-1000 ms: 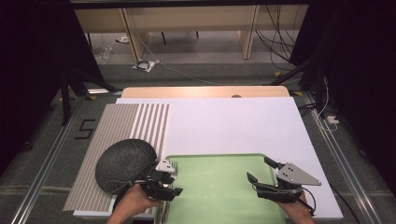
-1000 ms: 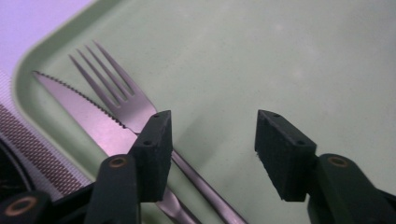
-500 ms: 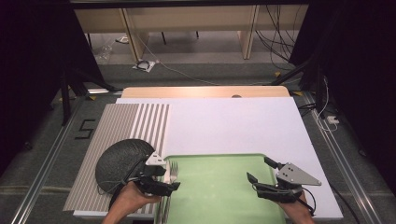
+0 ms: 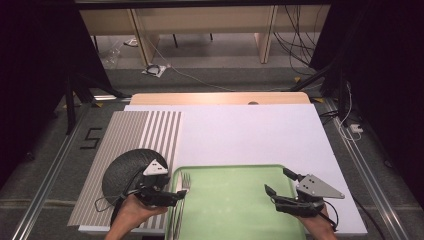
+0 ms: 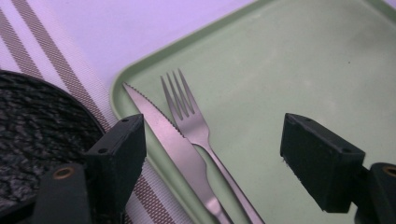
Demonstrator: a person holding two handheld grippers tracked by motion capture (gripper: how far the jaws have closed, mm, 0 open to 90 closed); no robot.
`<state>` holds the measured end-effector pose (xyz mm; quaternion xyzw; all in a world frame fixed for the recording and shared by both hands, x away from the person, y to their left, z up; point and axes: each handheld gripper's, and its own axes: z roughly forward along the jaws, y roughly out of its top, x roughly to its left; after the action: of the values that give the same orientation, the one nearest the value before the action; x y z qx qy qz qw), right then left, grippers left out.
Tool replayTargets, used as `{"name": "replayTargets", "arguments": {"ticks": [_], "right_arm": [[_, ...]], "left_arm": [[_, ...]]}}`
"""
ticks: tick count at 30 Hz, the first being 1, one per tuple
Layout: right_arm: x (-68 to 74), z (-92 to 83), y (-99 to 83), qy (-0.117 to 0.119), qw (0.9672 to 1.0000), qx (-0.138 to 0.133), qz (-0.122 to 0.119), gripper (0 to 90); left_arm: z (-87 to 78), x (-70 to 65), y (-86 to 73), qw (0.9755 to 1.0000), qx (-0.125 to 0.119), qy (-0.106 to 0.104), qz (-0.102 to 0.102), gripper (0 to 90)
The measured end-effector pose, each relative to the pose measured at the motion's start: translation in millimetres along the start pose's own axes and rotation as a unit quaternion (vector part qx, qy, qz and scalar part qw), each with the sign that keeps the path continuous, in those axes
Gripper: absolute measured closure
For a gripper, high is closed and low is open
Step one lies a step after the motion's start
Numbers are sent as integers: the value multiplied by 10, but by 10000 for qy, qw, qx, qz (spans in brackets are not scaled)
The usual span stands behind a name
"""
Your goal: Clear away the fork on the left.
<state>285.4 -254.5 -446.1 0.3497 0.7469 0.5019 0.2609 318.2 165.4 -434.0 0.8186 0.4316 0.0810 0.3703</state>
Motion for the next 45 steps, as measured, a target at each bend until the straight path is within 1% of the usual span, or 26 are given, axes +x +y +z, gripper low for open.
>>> {"name": "replayTargets", "arguments": {"ticks": [6,10,14,17,18,22,31,37,45], "right_arm": [[-5,0,-3,4,10000,1,18,212],[-10,-5,-5,2,10000,8,32,213],[-14,-3,-6,3,10000,13,40,213],[-17,-5,-7,1,10000,16,35,213],[-19,-4,-9,8,10000,-4,40,213],[-14,-13,-8,-4,10000,-8,19,213],[-11,-7,-5,6,10000,-8,11,214],[-11,-8,-5,1,10000,-14,9,214],[-9,-6,-4,-2,10000,-10,0,213]], "left_arm": [[-79,87,-32,9997,-130,119,-152,220],[-139,148,-53,9989,-279,208,-319,216],[-198,208,-85,9982,-333,270,-425,212],[-248,266,-117,9969,-431,319,-581,210],[-265,286,-124,9968,-437,341,-584,211],[-320,345,-156,9947,-562,458,-730,209],[-397,477,-254,9914,-605,665,-954,208],[-453,568,-304,9873,-687,834,-1161,208],[-521,676,-386,9812,-770,998,-1463,208]]}}
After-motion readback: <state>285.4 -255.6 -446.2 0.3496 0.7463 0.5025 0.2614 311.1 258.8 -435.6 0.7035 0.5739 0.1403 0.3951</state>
